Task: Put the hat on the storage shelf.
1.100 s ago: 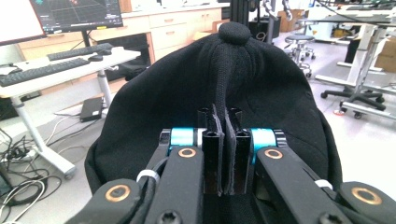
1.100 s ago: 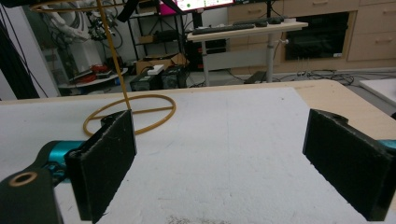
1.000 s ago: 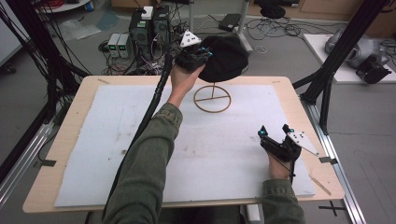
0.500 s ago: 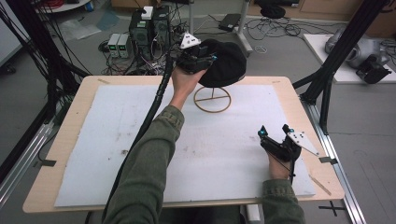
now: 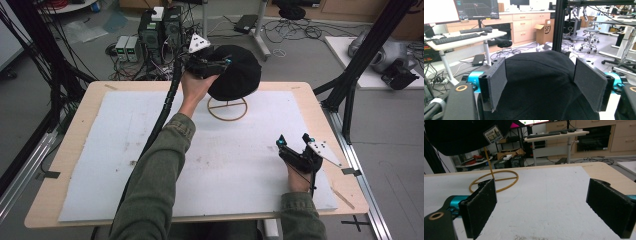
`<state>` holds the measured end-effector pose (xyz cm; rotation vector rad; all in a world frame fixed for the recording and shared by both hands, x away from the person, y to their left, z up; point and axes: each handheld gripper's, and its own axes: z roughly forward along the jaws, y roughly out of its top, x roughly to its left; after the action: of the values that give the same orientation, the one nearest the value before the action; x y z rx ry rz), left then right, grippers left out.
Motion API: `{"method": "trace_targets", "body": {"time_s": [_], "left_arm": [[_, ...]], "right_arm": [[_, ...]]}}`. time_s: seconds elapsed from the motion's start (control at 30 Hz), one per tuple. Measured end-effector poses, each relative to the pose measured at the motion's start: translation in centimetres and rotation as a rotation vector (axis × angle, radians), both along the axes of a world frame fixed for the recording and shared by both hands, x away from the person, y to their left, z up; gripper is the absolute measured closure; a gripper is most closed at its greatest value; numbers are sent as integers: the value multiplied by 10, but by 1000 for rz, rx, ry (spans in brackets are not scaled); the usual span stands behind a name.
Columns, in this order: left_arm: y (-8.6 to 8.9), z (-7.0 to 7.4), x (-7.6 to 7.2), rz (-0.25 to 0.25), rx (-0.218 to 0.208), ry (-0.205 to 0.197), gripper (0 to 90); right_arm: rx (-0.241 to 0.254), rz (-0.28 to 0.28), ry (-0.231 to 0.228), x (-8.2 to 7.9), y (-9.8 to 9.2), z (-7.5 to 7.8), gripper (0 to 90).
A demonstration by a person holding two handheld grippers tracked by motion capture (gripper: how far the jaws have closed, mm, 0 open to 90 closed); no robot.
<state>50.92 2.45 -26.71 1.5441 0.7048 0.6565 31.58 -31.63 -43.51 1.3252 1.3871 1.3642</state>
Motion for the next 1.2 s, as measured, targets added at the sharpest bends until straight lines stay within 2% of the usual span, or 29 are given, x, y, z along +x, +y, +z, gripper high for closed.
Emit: {"method": "trace_targets", "body": {"time_s": [0.17,0.43,0.83,0.97,1.2], "left_arm": [[9,-1,-3,14,6,3,225],[30,-3,-22,41,15,-14,223],[80,-7,-60,105,3,-51,225],[93,-10,-68,137,13,-51,243],[114,-16,-80,169,7,-52,231]], "right_arm": [[3,1,-2,0,0,0,88],[3,-2,-4,-1,1,0,88],[-5,-7,-5,-2,3,2,88],[-7,-9,-7,-3,3,2,88],[-5,-7,-4,-3,4,2,88]]}}
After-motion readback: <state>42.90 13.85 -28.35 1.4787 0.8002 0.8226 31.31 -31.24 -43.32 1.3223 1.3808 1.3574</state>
